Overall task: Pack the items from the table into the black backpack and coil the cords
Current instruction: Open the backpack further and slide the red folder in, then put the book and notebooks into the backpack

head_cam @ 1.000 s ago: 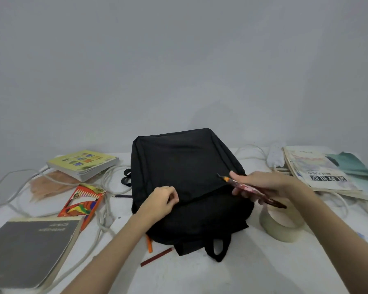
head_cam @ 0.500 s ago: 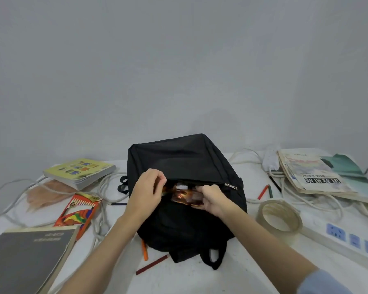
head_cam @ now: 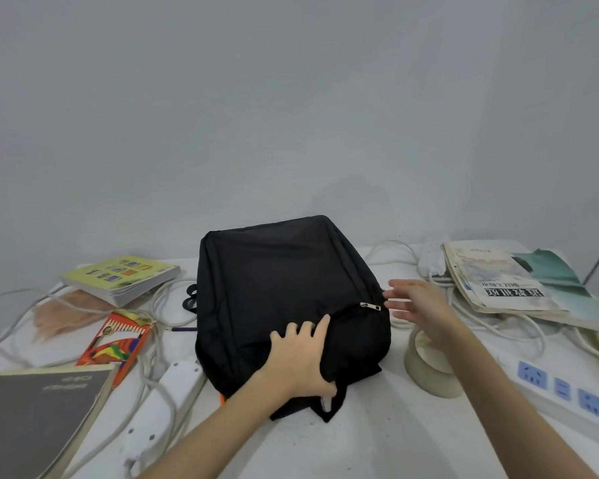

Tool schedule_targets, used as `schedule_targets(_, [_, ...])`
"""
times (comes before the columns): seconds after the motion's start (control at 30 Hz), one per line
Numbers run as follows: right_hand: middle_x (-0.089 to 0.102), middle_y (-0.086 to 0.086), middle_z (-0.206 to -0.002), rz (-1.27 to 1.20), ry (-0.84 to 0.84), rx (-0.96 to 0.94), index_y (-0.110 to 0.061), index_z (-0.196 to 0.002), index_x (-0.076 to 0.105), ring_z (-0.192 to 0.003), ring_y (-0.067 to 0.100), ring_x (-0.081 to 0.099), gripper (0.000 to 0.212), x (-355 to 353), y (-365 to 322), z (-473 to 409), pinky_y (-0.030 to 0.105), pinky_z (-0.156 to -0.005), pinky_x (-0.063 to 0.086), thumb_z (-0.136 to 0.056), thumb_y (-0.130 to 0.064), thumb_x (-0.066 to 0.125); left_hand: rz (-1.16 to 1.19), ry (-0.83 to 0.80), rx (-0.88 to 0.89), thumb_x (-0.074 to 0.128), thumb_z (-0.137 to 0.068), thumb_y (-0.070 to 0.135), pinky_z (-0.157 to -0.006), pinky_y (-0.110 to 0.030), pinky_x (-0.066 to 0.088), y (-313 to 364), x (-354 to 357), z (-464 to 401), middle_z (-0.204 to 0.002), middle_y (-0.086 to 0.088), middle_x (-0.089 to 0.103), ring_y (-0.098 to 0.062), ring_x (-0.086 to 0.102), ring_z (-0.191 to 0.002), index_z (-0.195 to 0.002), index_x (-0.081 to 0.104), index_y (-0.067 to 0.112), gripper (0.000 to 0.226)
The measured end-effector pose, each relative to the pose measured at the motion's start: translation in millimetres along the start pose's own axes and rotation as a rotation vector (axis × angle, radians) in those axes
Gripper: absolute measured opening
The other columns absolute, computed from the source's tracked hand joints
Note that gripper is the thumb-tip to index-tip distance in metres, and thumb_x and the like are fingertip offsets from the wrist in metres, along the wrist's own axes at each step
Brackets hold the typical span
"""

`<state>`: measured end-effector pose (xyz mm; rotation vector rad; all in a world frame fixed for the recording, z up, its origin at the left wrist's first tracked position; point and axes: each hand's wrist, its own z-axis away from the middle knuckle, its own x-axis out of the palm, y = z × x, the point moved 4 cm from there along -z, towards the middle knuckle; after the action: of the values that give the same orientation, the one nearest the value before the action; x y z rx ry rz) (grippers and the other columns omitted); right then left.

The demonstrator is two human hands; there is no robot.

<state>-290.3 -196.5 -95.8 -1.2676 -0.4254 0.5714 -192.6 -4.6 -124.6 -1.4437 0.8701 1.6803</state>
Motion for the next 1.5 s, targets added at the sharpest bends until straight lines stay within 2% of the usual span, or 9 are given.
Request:
schedule_targets(0.17, [0.064, 0.008, -0.086, -0.181, 0.114, -0.029, -0.006, -0.106, 0.058, -0.075, 0.021, 0.063, 0.020, -21.9, 4.3, -3.8, 0.029, -0.065, 0.049, -0.094, -0.003, 0.043, -0.020, 0.164, 0.076, 0.050, -0.088, 0.019, -0.080, -0.037, 0.043, 5.7, -24.1, -9.5, -0.117, -0.012, 0.053, -0.033, 0.054, -0.104, -0.123, 0.043, 0.005, 0.038])
schedule_targets(0.3, [0.063, 0.007, -0.084, -0.239, 0.163, -0.037, -0.007, -0.102, 0.058, -0.070, 0.020, 0.062, 0.016, -32.5, 6.7, -2.5, 0.024, -0.053, 0.051, -0.094, -0.006, 0.045, 0.229, 0.445, 0.006, 0.050, -0.084, 0.012, -0.082, -0.041, 0.044, -36.7, -65.8, -15.2, -0.106, -0.016, 0.059, -0.037, 0.056, -0.099, -0.102, 0.050, 0.005, 0.019])
schedule_targets(0.47, [0.061, 0.011, -0.078, -0.227, 0.130, -0.015, -0.003, -0.099, 0.058, -0.063, 0.022, 0.059, 0.017, -26.1, 14.6, -5.2, 0.025, -0.047, 0.046, -0.093, -0.001, 0.042, 0.399, 0.791, -0.179, 0.055, -0.083, 0.005, -0.081, -0.039, 0.042, -107.4, -139.2, -11.1, -0.104, -0.027, 0.063, -0.040, 0.058, -0.098, -0.107, 0.057, -0.002, 0.025])
schedule_targets(0.7, [0.060, 0.010, -0.066, 0.006, -0.035, 0.012, -0.005, -0.080, 0.060, -0.043, 0.015, 0.056, 0.025, 19.0, 27.6, -3.0, 0.021, -0.042, 0.043, -0.088, 0.009, 0.041, 0.410, 0.955, -0.335, 0.056, -0.086, 0.003, -0.089, -0.043, 0.042, -170.0, -177.0, 1.2, -0.110, -0.032, 0.061, -0.043, 0.057, -0.105, -0.116, 0.054, -0.007, 0.032])
schedule_targets(0.9, [0.061, 0.004, -0.083, 0.449, -0.140, -0.166, -0.014, -0.086, 0.061, -0.066, 0.014, 0.055, 0.021, 53.3, 39.9, -5.9, 0.019, -0.055, 0.043, -0.086, -0.001, 0.045, 0.443, 1.056, -0.403, 0.053, -0.086, 0.002, -0.088, -0.041, 0.041, -188.3, -183.7, 14.1, -0.108, -0.030, 0.061, -0.042, 0.056, -0.103, -0.113, 0.054, -0.009, 0.029])
schedule_targets(1.03, [0.058, 0.001, -0.121, 0.891, -0.360, -0.526, -0.017, -0.119, 0.058, -0.107, 0.016, 0.054, 0.029, 102.4, 47.3, -6.7, 0.028, -0.095, 0.042, -0.090, -0.020, 0.054, 0.450, 1.099, -0.419, 0.052, -0.087, 0.001, -0.088, -0.039, 0.041, -193.5, -187.9, 17.5, -0.108, -0.029, 0.061, -0.041, 0.056, -0.103, -0.112, 0.055, -0.009, 0.027])
schedule_targets(1.17, [0.026, -0.001, -0.154, 1.171, -0.536, -0.648, -0.027, -0.143, 0.034, -0.142, 0.020, 0.021, 0.050, 153.3, 43.4, -9.3, 0.048, -0.114, 0.020, -0.096, -0.038, 0.045, 0.472, 1.100, -0.404, 0.052, -0.087, 0.001, -0.087, -0.038, 0.041, -192.2, -191.2, 16.0, -0.108, -0.028, 0.061, -0.039, 0.056, -0.102, -0.113, 0.054, -0.008, 0.028])
schedule_targets(1.3, [0.008, -0.002, -0.159, 1.518, -0.373, -0.452, -0.026, -0.149, 0.016, -0.145, 0.019, 0.008, 0.062, 146.0, 50.7, -39.3, 0.055, -0.114, 0.007, -0.096, -0.054, 0.030, 0.481, 1.103, -0.416, 0.052, -0.086, 0.002, -0.087, -0.038, 0.042, -197.3, -191.3, 16.0, -0.108, -0.027, 0.061, -0.039, 0.056, -0.102, -0.112, 0.054, -0.008, 0.028])
schedule_targets(1.5, [0.036, -0.004, -0.144, 1.466, -0.241, -0.404, -0.029, -0.140, 0.037, -0.131, 0.022, 0.033, 0.046, 95.8, 34.5, -62.1, 0.051, -0.108, 0.022, -0.095, -0.038, 0.042, 0.504, 1.094, -0.380, 0.052, -0.085, 0.001, -0.086, -0.038, 0.042, -196.1, -182.4, 9.4, -0.106, -0.026, 0.062, -0.038, 0.057, -0.101, -0.111, 0.055, -0.007, 0.027])
